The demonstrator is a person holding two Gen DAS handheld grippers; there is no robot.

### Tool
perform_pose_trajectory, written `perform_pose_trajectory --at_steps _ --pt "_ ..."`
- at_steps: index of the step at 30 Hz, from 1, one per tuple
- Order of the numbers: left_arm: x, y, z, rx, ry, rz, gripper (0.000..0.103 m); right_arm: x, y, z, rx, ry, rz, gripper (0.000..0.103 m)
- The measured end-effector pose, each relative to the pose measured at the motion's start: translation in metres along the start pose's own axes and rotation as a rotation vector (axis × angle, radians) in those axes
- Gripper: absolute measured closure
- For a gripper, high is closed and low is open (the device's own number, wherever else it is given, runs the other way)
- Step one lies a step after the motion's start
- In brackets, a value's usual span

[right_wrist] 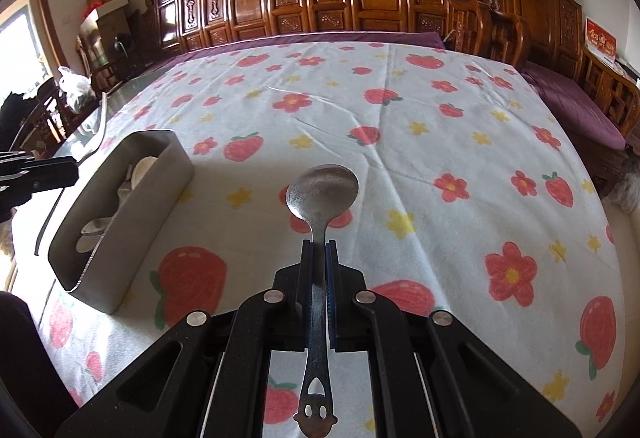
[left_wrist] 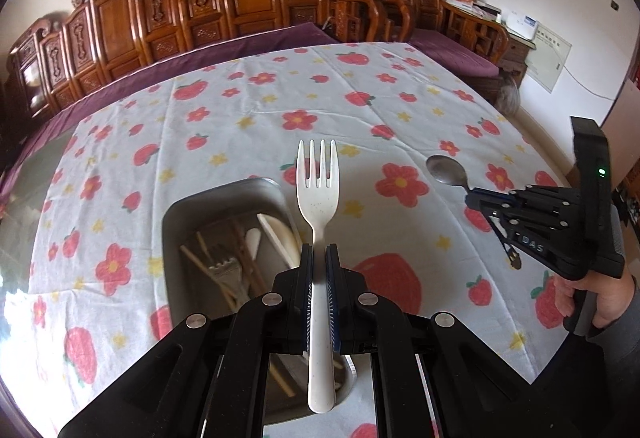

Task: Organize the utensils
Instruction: 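Carry the white plastic fork into the metal tray and open the left tool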

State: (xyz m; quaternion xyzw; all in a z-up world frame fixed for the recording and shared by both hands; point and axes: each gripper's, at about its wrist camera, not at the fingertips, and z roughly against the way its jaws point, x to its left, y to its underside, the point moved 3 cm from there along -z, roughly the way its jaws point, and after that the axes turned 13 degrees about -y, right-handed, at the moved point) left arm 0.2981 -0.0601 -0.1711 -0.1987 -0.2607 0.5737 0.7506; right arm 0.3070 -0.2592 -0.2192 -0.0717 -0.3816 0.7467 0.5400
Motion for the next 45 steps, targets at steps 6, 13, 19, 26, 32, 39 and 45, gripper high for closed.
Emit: perform_pose_trajectory --at_steps 6,13,19,26,32,39,45 --pt "0.028 0.012 -0.017 0.036 -0.045 0.042 0.097 0.016 -0.003 0.001 -0.010 -0.028 0.025 0.096" --pt "0.044 0.027 -0.046 0.093 -0.069 0.080 0.097 0.025 -0.004 0.002 -0.011 -0.047 0.034 0.096" --pt "0.047 0.035 -0.062 0.116 -0.068 0.091 0.096 0.034 -0.004 0.001 -0.009 -0.058 0.048 0.096" --pt "0.047 0.038 -0.048 0.060 -0.100 0.065 0.061 0.045 0.003 -0.005 0.014 -0.047 0.061 0.096" --pt "0.043 0.036 -0.022 0.006 -0.105 0.044 0.044 0.056 0.006 -0.006 0.021 -0.051 0.077 0.096" --pt "0.049 0.041 0.004 -0.031 -0.103 0.093 0.018 0.074 0.007 -0.004 0.023 -0.056 0.115 0.096" --pt "0.064 0.046 0.013 -0.031 -0.130 0.131 0.011 0.093 0.004 -0.001 0.011 -0.071 0.133 0.096"
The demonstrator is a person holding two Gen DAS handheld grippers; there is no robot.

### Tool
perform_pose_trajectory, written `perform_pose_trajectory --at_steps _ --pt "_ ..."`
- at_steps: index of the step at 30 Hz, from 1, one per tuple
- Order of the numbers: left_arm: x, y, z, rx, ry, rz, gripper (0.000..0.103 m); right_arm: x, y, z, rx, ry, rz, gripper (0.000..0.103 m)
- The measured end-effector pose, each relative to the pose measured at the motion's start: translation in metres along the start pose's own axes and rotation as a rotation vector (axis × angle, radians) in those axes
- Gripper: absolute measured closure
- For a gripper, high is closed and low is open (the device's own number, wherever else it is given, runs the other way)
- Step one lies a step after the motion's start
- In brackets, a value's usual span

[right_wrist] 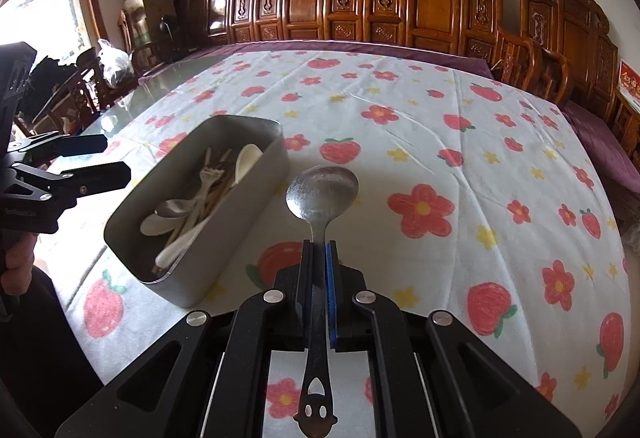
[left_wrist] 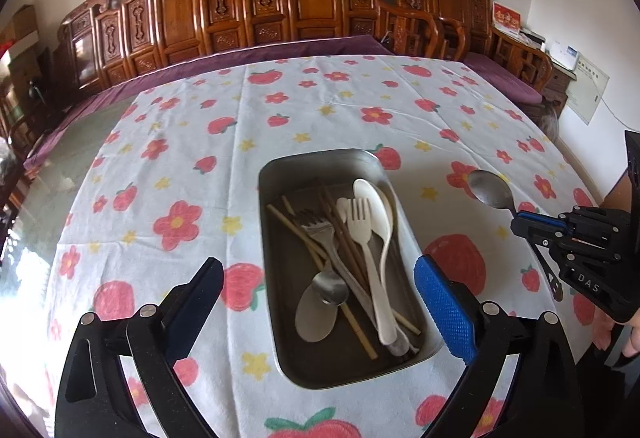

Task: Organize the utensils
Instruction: 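Carry the white plastic fork into the metal tray and open the left tool, then lower the metal spoon into the tray and open the right tool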

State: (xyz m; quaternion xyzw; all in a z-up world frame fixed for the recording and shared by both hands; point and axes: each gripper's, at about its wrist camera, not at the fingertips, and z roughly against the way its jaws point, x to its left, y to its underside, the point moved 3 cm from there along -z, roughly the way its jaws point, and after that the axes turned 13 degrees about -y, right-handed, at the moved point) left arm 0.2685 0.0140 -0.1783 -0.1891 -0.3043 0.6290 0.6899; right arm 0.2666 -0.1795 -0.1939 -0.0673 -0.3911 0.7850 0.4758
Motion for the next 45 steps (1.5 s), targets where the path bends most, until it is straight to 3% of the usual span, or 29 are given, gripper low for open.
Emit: perform_pose_trajectory --at_steps 10,29,37,45 --pt "0.041 0.000 0.006 -0.041 -0.065 0.066 0.010 0.036 -0.027 -0.005 -0.020 -0.050 0.023 0.096" --pt "0.092 0.008 -0.008 -0.037 -0.084 0.137 0.010 0.102 -0.091 -0.060 -0.003 -0.124 0.072 0.096" --pt "0.092 0.013 -0.015 -0.022 -0.075 0.120 0.010 0.096 -0.092 -0.096 0.026 -0.135 -0.032 0.096" --pt "0.089 0.018 -0.024 -0.001 -0.083 0.108 0.010 0.090 -0.067 -0.128 0.097 -0.128 -0.092 0.096"
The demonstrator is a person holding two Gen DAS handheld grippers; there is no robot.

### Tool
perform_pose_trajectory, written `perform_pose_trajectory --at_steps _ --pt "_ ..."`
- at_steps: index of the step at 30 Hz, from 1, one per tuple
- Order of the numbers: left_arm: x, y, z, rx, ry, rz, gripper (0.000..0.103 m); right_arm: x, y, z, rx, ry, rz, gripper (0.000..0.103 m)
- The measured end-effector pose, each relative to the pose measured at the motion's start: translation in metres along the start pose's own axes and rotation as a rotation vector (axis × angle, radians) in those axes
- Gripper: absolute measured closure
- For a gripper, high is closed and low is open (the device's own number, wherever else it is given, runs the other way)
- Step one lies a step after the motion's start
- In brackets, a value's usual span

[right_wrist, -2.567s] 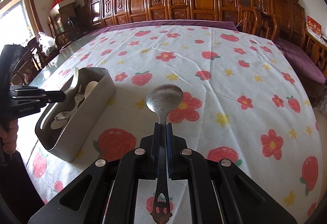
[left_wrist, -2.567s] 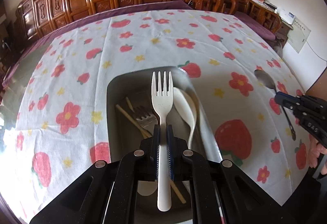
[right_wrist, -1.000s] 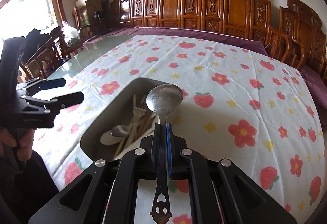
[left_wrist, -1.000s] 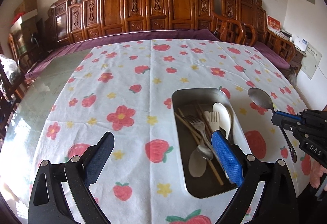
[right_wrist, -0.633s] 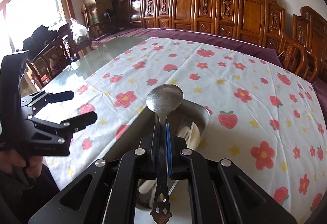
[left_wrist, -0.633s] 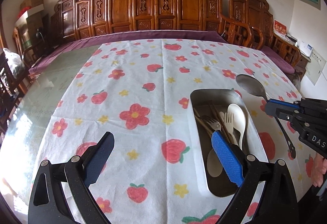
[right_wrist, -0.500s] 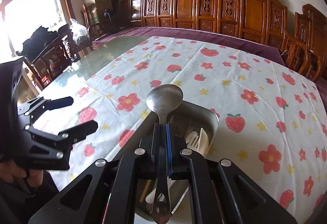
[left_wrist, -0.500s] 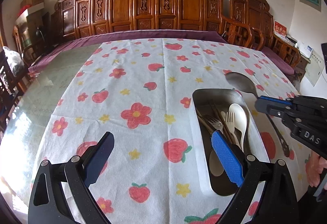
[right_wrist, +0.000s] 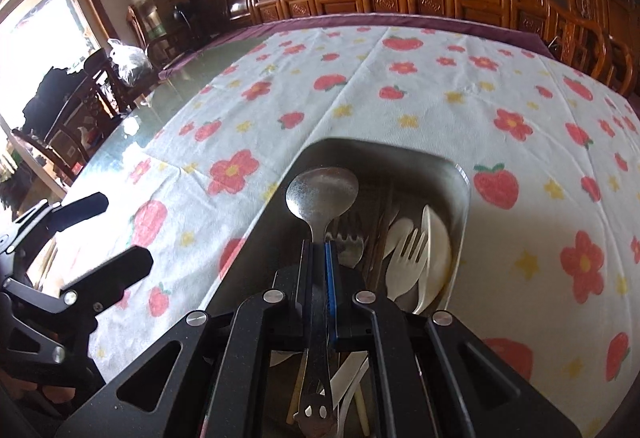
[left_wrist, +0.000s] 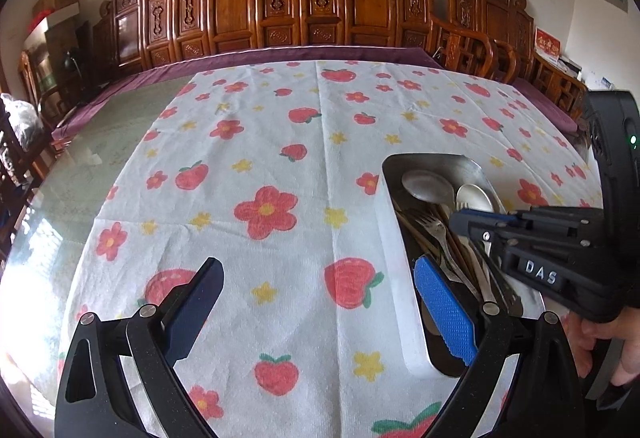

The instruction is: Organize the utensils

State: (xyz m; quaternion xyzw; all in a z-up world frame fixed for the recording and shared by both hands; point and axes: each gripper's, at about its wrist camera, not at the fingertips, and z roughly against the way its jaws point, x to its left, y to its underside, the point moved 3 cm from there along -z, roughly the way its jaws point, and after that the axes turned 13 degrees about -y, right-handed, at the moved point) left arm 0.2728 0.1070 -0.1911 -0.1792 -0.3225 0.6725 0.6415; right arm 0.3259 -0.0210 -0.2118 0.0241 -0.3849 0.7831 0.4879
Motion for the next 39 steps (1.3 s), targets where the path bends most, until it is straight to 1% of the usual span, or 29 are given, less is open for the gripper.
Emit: perform_pose_trajectory --at_steps 7,11,13,16,20,22,25,28,31,32,34,36,37,39 --pt "0.003 0.001 -0.002 0.009 -0.008 0.009 0.010 0.002 0.009 -0.010 0.031 -0.051 -0.054 0.096" --pt "0.004 0.002 -0.002 0.009 -0.014 0.008 0.010 0.007 0.013 -0.015 0.054 -0.061 -0.047 0.093" --pt "0.004 0.002 -0.002 0.009 -0.016 0.008 0.010 0.008 0.015 -0.014 0.052 -0.079 -0.044 0.093" --pt "0.004 0.001 -0.002 0.009 -0.018 0.008 0.010 0.007 0.015 -0.008 0.042 -0.069 -0.026 0.093" --pt "0.003 0.001 -0.001 0.012 -0.017 0.009 0.010 0.006 0.013 0.019 -0.015 -0.061 0.010 0.092" --pt "0.000 0.001 0.003 0.008 -0.020 0.012 0.010 0.003 0.013 0.033 -0.035 -0.042 0.024 0.092" --pt "-0.007 -0.001 0.012 -0.002 -0.018 0.010 0.010 0.000 0.014 0.061 -0.077 0.010 0.050 0.092" --pt "-0.016 -0.002 0.023 -0.015 -0.017 0.002 0.010 -0.004 0.018 0.084 -0.109 0.041 0.054 0.092" --pt "-0.027 -0.004 0.036 -0.026 0.001 0.002 0.010 -0.011 0.026 0.110 -0.142 0.077 0.049 0.092" --pt "-0.030 -0.003 0.041 -0.029 0.007 0.003 0.010 -0.012 0.029 0.116 -0.148 0.086 0.047 0.091" --pt "-0.035 -0.002 0.050 -0.037 0.018 0.007 0.010 -0.015 0.034 0.132 -0.168 0.106 0.040 0.083" --pt "-0.040 0.000 0.059 -0.037 0.034 0.012 0.010 -0.017 0.041 0.146 -0.184 0.125 0.036 0.072" --pt "-0.043 0.002 0.063 -0.036 0.042 0.015 0.010 -0.016 0.044 0.151 -0.190 0.132 0.037 0.069" --pt "-0.047 0.005 0.072 -0.037 0.051 0.020 0.008 -0.016 0.052 0.166 -0.210 0.141 0.032 0.059"
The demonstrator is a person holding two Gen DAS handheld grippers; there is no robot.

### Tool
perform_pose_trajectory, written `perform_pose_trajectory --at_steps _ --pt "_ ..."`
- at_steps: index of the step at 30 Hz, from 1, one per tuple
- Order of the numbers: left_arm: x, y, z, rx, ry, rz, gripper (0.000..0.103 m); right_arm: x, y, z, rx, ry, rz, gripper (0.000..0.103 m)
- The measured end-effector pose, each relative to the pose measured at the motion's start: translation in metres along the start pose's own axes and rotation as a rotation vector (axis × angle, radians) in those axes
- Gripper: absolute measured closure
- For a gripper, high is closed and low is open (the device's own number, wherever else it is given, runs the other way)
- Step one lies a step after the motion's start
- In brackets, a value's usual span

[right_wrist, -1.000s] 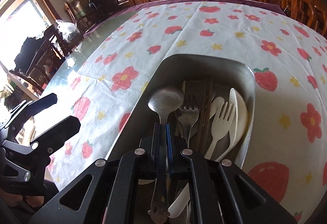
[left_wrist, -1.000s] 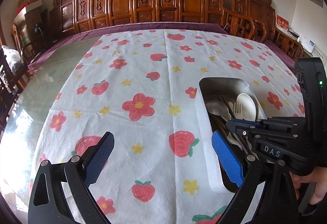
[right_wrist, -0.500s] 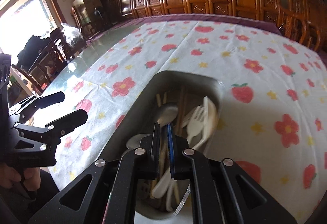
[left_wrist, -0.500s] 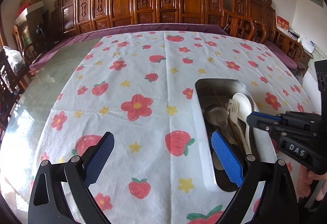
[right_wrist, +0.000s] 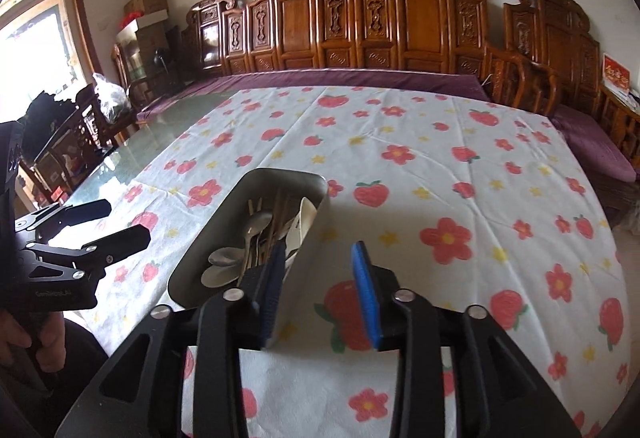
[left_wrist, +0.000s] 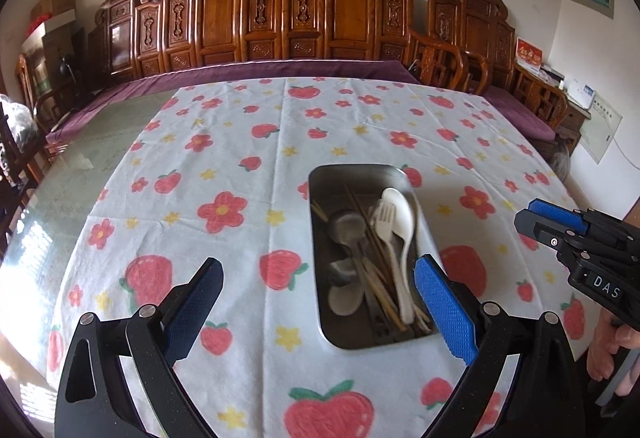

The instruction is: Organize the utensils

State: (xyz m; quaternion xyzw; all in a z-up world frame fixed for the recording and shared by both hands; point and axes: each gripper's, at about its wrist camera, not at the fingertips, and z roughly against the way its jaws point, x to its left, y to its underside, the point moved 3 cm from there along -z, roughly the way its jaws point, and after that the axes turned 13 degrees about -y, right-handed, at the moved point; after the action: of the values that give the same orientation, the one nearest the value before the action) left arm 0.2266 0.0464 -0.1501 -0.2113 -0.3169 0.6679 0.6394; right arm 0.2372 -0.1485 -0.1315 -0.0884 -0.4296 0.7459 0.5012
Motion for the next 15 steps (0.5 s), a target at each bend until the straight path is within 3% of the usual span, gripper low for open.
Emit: perform_pose_trajectory --at_steps 4,6,8,15 --pt "-0.009 0.007 0.017 -0.004 0.000 0.003 0.008 -0.002 0.009 0.030 -0.037 0.036 -0.015 0.034" --pt "-0.014 0.010 0.025 -0.005 -0.002 -0.006 0.008 -0.001 0.013 0.043 -0.054 0.054 -0.014 0.017" --pt "-0.018 0.012 0.033 -0.010 -0.015 -0.022 0.008 0.001 0.017 0.056 -0.067 0.073 -0.012 0.008" --pt "-0.023 0.016 0.067 -0.040 -0.018 -0.022 0.008 0.008 0.027 0.098 -0.096 0.099 -0.015 0.003"
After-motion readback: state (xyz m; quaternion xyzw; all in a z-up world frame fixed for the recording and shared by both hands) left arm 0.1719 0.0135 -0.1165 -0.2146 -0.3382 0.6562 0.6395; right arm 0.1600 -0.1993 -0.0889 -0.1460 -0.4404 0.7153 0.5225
